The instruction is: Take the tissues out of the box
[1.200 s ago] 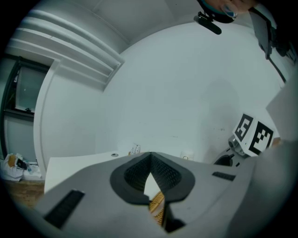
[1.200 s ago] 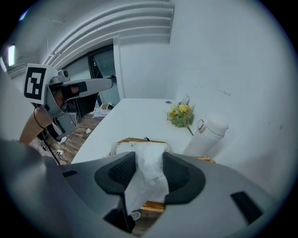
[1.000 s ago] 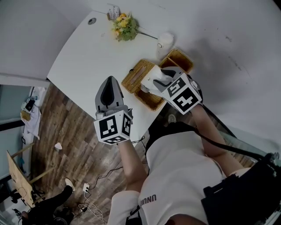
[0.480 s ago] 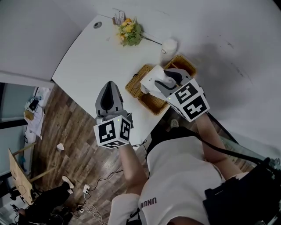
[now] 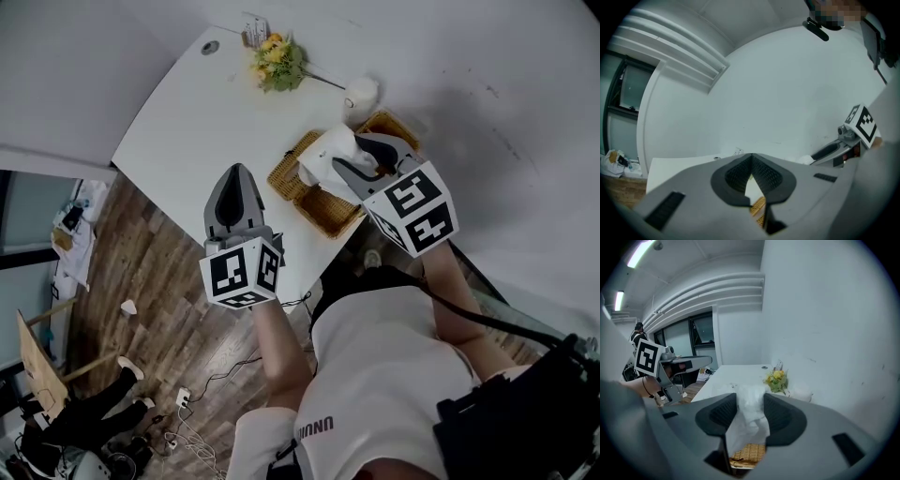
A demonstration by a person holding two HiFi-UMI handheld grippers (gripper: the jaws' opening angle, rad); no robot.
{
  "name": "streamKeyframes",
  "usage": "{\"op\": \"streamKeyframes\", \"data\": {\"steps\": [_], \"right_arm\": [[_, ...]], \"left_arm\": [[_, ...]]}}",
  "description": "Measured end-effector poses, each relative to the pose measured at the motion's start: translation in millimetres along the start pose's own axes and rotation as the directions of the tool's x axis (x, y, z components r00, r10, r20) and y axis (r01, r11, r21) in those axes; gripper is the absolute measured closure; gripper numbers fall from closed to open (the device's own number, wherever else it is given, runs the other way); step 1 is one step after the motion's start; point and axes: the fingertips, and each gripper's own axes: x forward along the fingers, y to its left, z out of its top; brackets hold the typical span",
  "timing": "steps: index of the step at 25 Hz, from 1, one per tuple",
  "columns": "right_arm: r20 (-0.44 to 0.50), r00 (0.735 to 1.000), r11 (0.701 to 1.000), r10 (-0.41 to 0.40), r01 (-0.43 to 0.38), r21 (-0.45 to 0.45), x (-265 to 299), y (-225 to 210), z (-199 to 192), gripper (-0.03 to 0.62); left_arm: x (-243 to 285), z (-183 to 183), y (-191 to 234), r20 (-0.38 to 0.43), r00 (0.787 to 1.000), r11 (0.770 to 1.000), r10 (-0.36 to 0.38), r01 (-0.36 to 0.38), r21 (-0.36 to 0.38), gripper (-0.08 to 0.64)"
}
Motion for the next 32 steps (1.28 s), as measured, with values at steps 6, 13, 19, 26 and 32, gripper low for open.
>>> {"op": "streamKeyframes", "data": {"steps": [6, 13, 19, 26, 32], "right_arm": [[0.061, 0.998, 1.000, -0.006, 0.005, 0.004, -9.3, -0.4, 14.6, 0.396], [0.106, 0.994, 1.000, 0.004, -0.007, 0.022, -20.6, 4.3, 25.1, 0.396], [0.119, 0.993, 1.000, 0.006, -0.008, 0.015, -26.0, 7.3, 29.9, 0.396], [0.114, 0.993, 1.000, 0.004, -0.006, 0.017, -26.9, 8.4, 28.8, 0.396], [0.112, 0.994, 1.000, 0.007, -0.009, 0.014, -27.2, 7.5, 28.7, 0.396]], "left_arm": [[-2.6, 0.5, -1.5, -0.003, 1.000, 1.000, -0.002, 0.002, 0.006, 0.548], [-7.7, -1.3, 0.2, -0.007, 1.000, 1.000, 0.002, -0.002, 0.008, 0.548], [-9.0, -1.5, -2.4, -0.008, 1.000, 1.000, -0.004, 0.004, 0.010, 0.548], [-9.9, -2.3, -2.7, -0.013, 1.000, 1.000, -0.011, 0.011, 0.010, 0.548], [-7.6, -1.3, -2.9, -0.011, 1.000, 1.000, -0.012, 0.012, 0.013, 0.548]]}}
